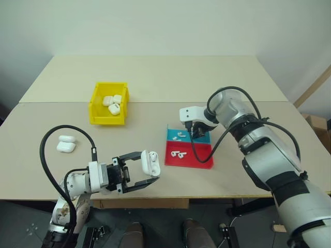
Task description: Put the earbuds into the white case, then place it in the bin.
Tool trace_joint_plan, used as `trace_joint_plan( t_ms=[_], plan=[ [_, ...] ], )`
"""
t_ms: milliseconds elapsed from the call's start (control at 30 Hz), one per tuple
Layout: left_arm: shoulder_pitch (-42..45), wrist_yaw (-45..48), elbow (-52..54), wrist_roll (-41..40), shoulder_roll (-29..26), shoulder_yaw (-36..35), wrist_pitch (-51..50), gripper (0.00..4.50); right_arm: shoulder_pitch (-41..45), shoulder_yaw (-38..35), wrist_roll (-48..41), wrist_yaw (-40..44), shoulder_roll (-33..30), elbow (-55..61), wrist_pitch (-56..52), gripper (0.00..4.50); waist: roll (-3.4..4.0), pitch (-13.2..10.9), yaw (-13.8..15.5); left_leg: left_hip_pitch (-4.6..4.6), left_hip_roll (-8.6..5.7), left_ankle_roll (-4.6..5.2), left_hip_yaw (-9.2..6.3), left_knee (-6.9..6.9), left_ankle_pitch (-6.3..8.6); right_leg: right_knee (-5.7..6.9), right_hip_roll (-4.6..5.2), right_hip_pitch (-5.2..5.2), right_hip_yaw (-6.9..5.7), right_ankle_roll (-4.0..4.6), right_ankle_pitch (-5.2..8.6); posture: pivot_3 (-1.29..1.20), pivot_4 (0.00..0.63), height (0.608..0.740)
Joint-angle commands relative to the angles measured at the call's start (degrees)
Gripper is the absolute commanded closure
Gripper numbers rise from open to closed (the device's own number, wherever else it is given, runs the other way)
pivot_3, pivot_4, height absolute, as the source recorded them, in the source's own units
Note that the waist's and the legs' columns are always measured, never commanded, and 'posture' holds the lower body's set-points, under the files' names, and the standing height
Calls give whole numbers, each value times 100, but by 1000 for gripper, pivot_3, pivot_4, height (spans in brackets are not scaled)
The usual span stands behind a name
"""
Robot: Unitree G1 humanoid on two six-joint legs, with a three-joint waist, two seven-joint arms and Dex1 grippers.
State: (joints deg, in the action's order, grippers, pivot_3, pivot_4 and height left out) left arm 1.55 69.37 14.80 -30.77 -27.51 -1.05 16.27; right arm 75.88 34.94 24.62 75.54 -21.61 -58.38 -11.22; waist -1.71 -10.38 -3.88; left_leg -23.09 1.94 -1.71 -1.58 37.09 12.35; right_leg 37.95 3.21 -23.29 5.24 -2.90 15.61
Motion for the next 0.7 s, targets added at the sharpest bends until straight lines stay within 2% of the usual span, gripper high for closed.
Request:
trace_joint_plan(
  t_ms=[33,700],
  plan=[
    [48,-12,73,-13,-31,-13,108,1780,54,-129,12,36,-51,170,126,2985,0,0,-3,0,0,0,0,0,0,0,0,0,0,0,0,0,150,740],
    [21,-46,101,53,3,9,159,1780,76,-114,43,-68,55,93,321,2985,0,0,-5,1,0,0,-1,0,0,1,0,0,0,0,0,0,150,740]
  ],
)
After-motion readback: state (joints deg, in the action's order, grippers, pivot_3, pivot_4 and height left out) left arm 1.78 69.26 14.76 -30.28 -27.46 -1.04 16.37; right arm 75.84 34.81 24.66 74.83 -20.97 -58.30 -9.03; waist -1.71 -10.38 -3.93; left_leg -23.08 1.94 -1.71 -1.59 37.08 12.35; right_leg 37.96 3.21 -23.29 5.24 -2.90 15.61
